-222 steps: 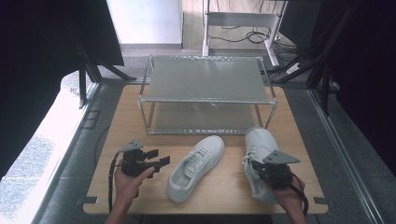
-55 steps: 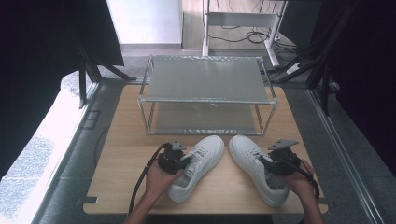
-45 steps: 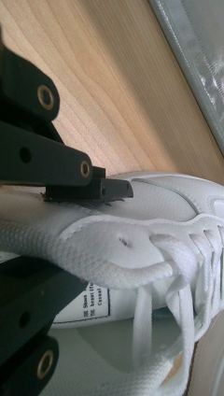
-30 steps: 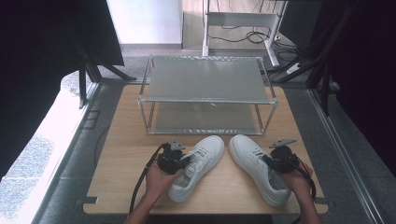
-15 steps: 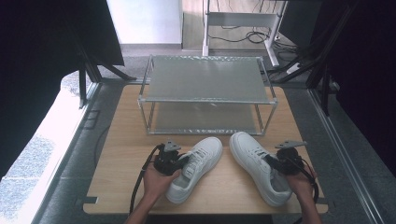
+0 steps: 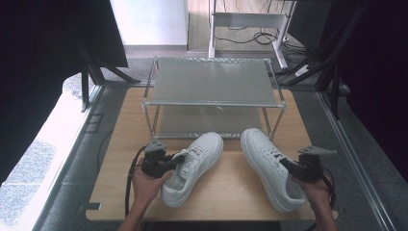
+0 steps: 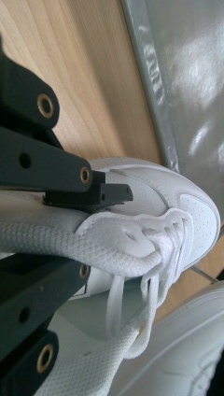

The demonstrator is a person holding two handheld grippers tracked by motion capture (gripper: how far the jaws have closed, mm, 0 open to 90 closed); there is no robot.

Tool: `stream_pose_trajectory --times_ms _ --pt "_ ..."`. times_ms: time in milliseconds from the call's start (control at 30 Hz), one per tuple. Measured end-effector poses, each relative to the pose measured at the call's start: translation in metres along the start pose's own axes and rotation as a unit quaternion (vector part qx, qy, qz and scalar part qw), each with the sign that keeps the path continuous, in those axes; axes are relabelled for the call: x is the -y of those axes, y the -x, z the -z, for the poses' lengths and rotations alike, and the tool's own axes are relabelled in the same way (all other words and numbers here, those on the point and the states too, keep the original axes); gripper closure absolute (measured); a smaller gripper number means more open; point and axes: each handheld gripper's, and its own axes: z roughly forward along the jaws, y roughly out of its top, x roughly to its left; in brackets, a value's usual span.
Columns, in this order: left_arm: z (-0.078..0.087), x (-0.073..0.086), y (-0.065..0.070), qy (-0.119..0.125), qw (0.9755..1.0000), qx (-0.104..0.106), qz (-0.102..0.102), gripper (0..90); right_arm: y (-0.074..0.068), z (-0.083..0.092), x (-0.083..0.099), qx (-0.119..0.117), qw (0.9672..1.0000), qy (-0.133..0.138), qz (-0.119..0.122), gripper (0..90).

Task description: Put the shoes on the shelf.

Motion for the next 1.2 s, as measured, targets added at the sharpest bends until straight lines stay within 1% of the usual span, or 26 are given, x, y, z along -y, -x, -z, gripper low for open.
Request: stream_pose_trajectory --times_ms 100,200,267,333,433,633,867,900,1000,1133,1200 --pt "0.007 -0.001 -0.003 0.009 0.9999 -0.001 0.006 82.0 -0.001 0.001 0.000 0.004 1.0000 0.002 0.004 86.9" --pt "0.012 -0.001 -0.005 0.015 0.9998 -0.004 0.009 81.8 -0.001 0.001 0.000 0.001 1.0000 0.004 0.004 86.9" --pt "0.014 -0.001 -0.006 0.016 0.9998 -0.002 0.010 81.7 -0.001 0.002 0.000 -0.001 1.0000 0.006 0.003 86.9" --pt "0.016 -0.001 -0.008 0.020 0.9997 0.001 0.017 81.8 -0.002 0.003 -0.001 0.001 1.0000 0.009 0.003 86.9" --pt "0.018 -0.001 -0.009 0.023 0.9995 0.007 0.019 81.8 -0.004 0.004 -0.002 0.009 0.9999 0.012 0.008 86.9" --pt "0.023 -0.003 -0.008 0.032 0.9991 0.015 0.022 81.8 -0.004 0.007 -0.003 0.002 0.9997 0.022 0.005 86.9" --pt "0.031 -0.006 -0.006 0.047 0.9984 0.021 0.024 81.8 -0.009 0.011 -0.007 0.003 0.9994 0.033 0.005 86.9" --pt "0.032 -0.006 -0.006 0.048 0.9983 0.023 0.023 81.7 -0.009 0.012 -0.007 0.001 0.9993 0.036 0.004 86.9" --pt "0.033 -0.008 -0.006 0.053 0.9978 0.028 0.026 81.7 -0.011 0.015 -0.010 -0.007 0.9991 0.042 0.003 86.9" --pt "0.035 -0.010 -0.005 0.057 0.9978 0.026 0.022 81.8 -0.013 0.018 -0.012 -0.011 0.9985 0.053 0.002 86.9" --pt "0.036 -0.011 -0.004 0.060 0.9976 0.026 0.023 81.7 -0.014 0.019 -0.014 -0.009 0.9985 0.054 0.004 86.9"
